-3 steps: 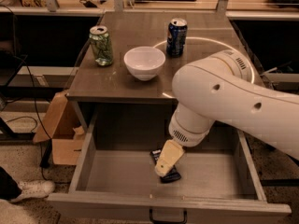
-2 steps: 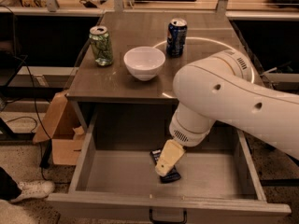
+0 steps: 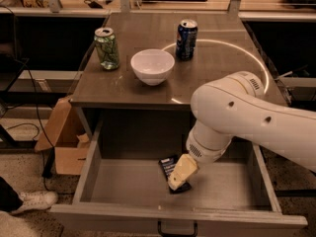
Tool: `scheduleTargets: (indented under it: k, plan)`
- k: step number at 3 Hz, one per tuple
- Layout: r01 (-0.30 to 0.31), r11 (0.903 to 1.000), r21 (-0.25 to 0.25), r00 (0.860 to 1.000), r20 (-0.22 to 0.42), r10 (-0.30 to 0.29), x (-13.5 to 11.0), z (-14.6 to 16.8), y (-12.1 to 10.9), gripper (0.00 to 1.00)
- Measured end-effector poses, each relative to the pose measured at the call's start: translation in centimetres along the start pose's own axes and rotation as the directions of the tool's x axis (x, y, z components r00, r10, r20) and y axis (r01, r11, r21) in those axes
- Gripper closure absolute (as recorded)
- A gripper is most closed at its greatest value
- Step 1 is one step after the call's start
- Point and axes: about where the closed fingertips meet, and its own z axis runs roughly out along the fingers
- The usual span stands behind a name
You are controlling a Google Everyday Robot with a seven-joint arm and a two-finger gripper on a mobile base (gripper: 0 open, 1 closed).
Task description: Pick rxbar blueberry from top drawer and place on counter
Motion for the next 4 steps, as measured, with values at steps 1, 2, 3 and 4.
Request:
scheduleTargets:
  k: [1,2,3,4]
  plan:
    - [-0.060,0.9979,-0.024,0.998,-0.018,0.059,-0.4,1.4,-0.2,0.00]
    - [-0.070,0.9972,-0.027,0.997,-0.021,0.069,-0.5,1.6,-0.2,0.00]
    - [-0.086,0.9945,-0.059,0.996,-0.034,0.084,0.2,2.8,0.2,0.00]
    - [-0.117,0.9880,-0.101,0.993,-0.036,0.114,1.1,4.4,0.5,0.00]
